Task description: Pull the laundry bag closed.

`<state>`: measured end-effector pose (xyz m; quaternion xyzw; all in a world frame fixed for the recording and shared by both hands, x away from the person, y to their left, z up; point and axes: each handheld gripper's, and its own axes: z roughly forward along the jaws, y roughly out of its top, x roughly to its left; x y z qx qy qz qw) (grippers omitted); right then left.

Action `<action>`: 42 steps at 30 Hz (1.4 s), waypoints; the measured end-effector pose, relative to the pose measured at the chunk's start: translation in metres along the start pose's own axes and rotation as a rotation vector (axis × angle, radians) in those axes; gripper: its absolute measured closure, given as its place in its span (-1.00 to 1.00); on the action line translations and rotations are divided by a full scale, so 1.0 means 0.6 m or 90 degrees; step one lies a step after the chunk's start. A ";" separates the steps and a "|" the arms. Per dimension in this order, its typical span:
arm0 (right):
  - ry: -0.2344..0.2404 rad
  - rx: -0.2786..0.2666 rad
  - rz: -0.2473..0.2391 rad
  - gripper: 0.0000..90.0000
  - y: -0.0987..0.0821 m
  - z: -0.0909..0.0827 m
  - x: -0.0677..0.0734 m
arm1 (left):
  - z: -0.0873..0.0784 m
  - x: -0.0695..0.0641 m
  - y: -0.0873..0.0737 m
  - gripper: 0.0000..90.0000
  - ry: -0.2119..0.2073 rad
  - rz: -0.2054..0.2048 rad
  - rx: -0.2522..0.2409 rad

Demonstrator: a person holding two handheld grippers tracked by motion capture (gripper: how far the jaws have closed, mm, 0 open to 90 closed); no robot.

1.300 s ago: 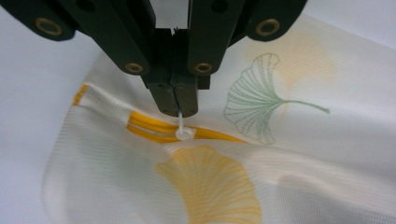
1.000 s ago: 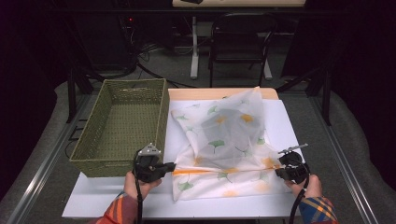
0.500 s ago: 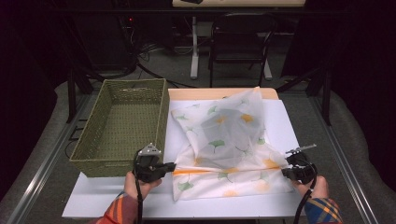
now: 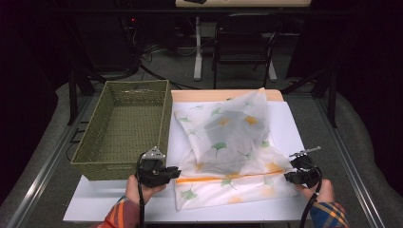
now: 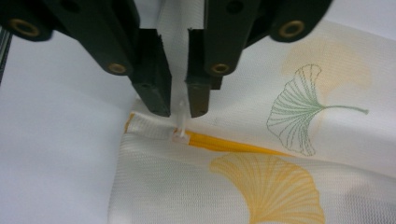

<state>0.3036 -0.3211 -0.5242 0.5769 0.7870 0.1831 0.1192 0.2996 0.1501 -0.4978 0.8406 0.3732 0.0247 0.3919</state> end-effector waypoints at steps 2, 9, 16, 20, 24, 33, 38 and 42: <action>0.001 0.003 -0.002 0.57 0.001 -0.001 0.001 | -0.006 -0.002 -0.001 0.42 0.000 0.008 0.012; 0.013 0.026 -0.027 -0.13 0.001 -0.007 0.008 | -0.024 -0.005 -0.012 -0.13 -0.002 0.027 0.058; 0.027 0.041 -0.050 -0.54 0.001 -0.023 0.006 | -0.053 -0.008 -0.030 -0.39 0.016 0.065 0.110; 0.024 0.035 -0.059 -0.70 -0.001 -0.034 0.004 | -0.071 -0.001 -0.041 -0.55 0.041 0.072 0.136; 0.018 0.046 -0.066 -0.89 -0.010 -0.042 -0.001 | -0.099 0.014 -0.061 -0.64 0.099 0.068 0.164; 0.020 0.039 -0.047 -1.00 -0.033 -0.055 -0.015 | -0.123 0.035 -0.096 -0.75 0.128 0.060 0.219; 0.030 0.033 -0.052 -1.00 -0.042 -0.047 -0.012 | -0.118 0.041 -0.110 -0.79 0.128 0.055 0.225; 0.038 0.017 -0.049 -1.00 -0.044 -0.045 -0.013 | -0.111 0.042 -0.116 -0.83 0.126 0.059 0.230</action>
